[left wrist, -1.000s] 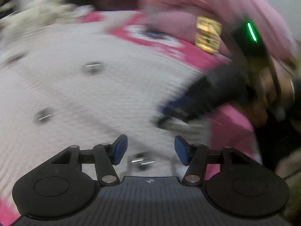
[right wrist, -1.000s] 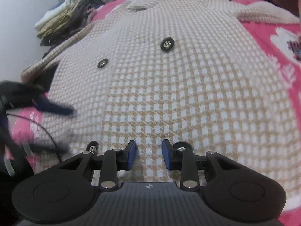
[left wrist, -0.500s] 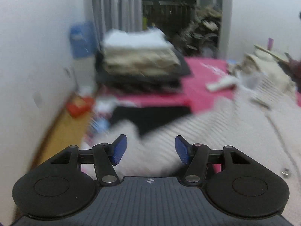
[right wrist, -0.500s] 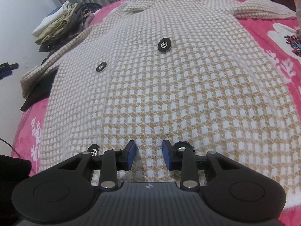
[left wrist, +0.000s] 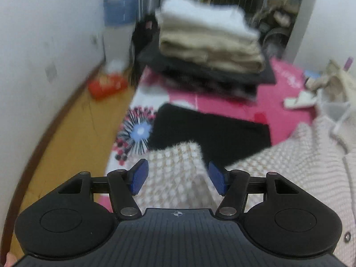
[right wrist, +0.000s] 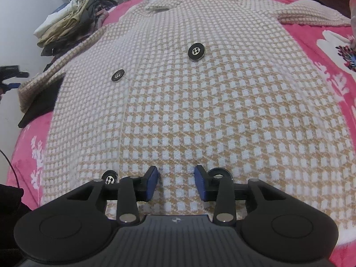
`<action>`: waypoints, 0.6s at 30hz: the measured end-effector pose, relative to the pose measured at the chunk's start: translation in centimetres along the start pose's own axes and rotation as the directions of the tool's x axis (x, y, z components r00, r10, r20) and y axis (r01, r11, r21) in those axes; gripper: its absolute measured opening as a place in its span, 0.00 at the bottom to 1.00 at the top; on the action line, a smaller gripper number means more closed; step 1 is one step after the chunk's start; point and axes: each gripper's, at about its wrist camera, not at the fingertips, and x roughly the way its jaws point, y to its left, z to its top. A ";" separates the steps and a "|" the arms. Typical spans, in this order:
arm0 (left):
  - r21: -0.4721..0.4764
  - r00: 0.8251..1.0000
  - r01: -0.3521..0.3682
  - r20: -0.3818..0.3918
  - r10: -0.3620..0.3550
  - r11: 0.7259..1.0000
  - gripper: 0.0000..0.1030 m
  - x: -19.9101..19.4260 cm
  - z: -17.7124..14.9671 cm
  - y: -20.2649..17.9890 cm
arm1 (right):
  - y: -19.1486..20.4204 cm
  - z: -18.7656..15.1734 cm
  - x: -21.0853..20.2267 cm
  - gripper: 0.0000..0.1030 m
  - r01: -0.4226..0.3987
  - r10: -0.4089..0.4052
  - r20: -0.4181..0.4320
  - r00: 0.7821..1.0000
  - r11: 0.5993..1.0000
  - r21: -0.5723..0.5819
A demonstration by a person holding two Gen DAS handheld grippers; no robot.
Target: Fold clothes
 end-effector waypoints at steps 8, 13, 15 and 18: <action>-0.035 0.965 -0.157 -0.218 0.146 0.987 0.13 4.8 1.9 -1.5 | 0.3 -0.3 0.1 0.42 0.016 -0.016 0.011 1.000 1.000 -0.001; -0.076 0.970 -0.159 -0.198 0.141 0.984 0.00 3.4 1.2 -0.3 | 0.2 -0.2 0.2 0.43 0.010 -0.010 0.010 1.000 1.000 -0.002; -0.100 0.973 -0.134 -0.204 0.111 0.986 0.00 3.1 1.3 0.2 | 0.2 -0.2 0.2 0.44 0.009 -0.009 0.011 1.000 1.000 -0.001; -0.081 0.985 -0.078 -0.157 0.065 0.994 0.10 1.5 1.8 -0.4 | 0.3 -0.2 0.2 0.46 0.007 -0.007 0.013 1.000 1.000 -0.002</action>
